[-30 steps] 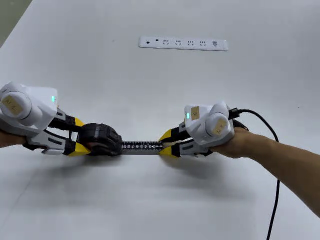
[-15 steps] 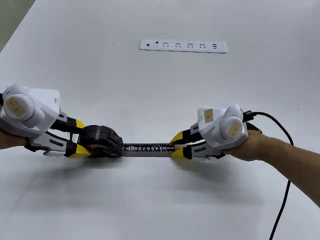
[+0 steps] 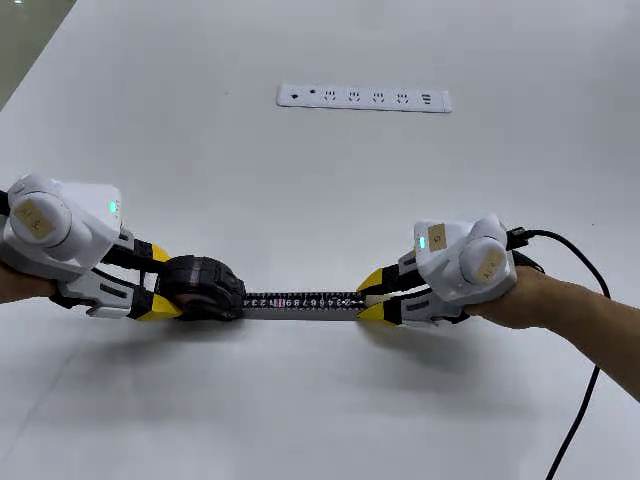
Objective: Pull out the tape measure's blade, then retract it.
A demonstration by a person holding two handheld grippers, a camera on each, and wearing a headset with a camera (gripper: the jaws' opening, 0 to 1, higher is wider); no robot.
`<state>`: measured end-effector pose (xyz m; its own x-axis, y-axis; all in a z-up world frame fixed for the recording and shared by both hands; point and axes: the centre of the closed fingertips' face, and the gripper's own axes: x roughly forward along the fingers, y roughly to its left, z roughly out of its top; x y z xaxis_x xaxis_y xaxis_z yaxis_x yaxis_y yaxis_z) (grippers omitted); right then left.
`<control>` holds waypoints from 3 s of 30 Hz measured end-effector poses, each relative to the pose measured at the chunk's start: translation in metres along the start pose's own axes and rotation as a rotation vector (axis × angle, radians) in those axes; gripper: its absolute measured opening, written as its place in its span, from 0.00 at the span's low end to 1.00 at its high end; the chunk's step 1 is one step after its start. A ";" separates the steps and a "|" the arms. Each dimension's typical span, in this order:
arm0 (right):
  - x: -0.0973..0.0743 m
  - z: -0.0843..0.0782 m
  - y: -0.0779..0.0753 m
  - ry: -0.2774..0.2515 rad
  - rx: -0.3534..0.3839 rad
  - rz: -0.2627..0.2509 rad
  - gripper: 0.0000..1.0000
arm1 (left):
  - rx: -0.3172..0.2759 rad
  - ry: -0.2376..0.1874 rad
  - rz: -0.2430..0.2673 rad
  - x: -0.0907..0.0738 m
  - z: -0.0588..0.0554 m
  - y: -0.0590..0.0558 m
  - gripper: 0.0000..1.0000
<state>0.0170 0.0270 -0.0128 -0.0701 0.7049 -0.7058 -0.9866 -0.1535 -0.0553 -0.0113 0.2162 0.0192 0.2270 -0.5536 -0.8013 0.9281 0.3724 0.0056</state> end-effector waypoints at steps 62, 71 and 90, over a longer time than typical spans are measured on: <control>-0.059 -0.058 0.005 0.107 0.049 -0.061 0.10 | 0.004 0.024 -0.015 0.004 0.001 -0.002 0.24; -0.060 -0.058 0.006 0.122 0.042 -0.056 0.11 | 0.012 0.028 -0.014 0.004 0.002 -0.001 0.24; -0.060 -0.061 0.003 0.164 0.027 -0.047 0.14 | 0.056 0.047 -0.018 0.006 0.004 -0.004 0.26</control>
<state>0.0268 -0.0581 -0.0133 -0.0011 0.5884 -0.8085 -0.9920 -0.1029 -0.0735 -0.0126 0.2087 0.0171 0.1968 -0.5239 -0.8287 0.9472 0.3198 0.0228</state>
